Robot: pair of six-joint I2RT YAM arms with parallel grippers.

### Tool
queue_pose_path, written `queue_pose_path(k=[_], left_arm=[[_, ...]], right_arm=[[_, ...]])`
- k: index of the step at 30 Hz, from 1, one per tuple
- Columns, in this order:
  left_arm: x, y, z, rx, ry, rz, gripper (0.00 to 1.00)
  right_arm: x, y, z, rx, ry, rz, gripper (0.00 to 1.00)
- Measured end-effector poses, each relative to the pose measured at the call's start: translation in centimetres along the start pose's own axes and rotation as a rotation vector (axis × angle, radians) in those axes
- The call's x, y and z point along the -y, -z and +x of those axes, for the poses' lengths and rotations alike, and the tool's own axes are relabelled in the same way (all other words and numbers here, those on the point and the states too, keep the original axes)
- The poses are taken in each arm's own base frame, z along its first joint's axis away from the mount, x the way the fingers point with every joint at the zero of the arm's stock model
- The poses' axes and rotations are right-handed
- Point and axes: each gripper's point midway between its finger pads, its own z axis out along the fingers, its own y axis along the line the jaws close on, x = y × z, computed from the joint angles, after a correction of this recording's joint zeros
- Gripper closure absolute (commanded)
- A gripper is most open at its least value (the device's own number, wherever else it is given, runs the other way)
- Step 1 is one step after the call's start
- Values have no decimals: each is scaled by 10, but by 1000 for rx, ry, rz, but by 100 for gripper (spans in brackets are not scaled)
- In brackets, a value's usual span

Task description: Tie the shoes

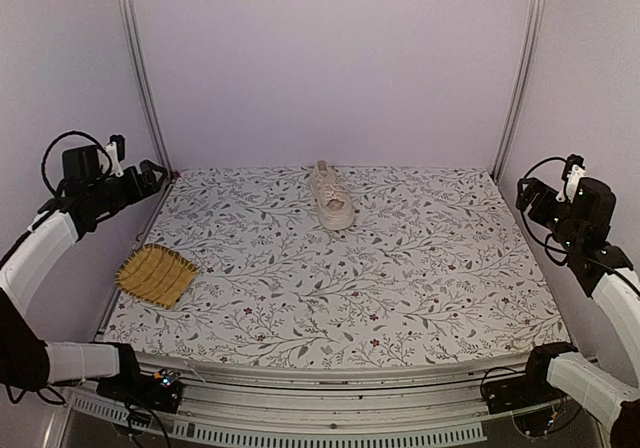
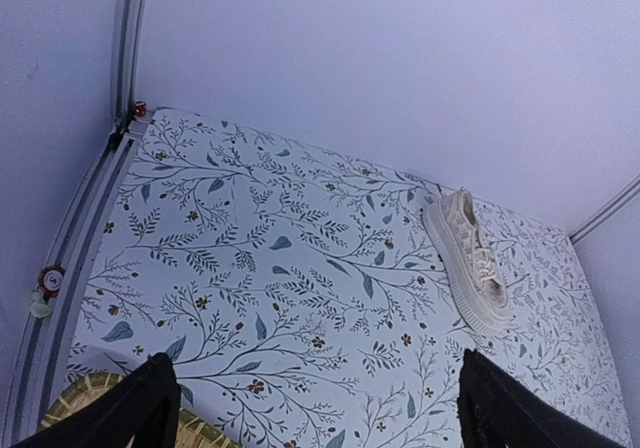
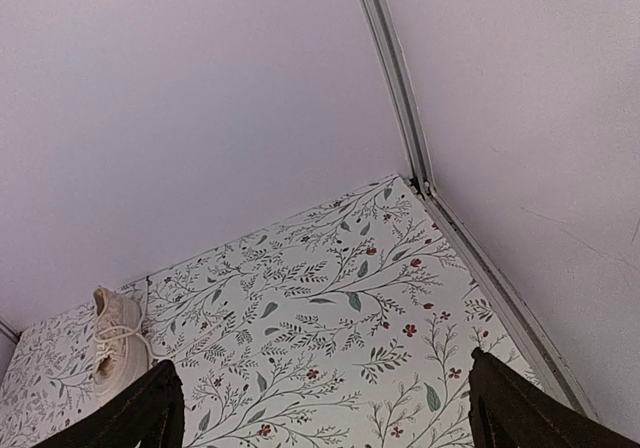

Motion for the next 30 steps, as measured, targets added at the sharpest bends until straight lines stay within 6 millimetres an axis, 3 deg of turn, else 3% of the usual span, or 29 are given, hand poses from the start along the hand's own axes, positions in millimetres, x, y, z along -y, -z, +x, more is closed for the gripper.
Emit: queue_pose_path(k=[4,8,11,13,18,25,30], left_arm=[[-7,-16,-7,-22,-5,-25,4],[1,-37,14,-90,-11,-11,5],[46,-55,47,-168,-60,71,5],[89,-65,76,-225,-89,155,5],[161,-88,137,-326,-74,287,7],[229,-154,207,-454,-45,311,8],[264,-203,217,-446,-20,308,6]], right_arm=[[-1,1,0,-7,-1,-5,1],[-5,6,-4,15,-26,-28,1],[-8,13,-7,51,-53,-62,1],[-10,16,-5,57,-68,-81,1],[-21,14,1,33,-78,-151,1],[-27,-10,44,-148,-86,-187,1],[-32,-10,53,-190,-82,-222,1]])
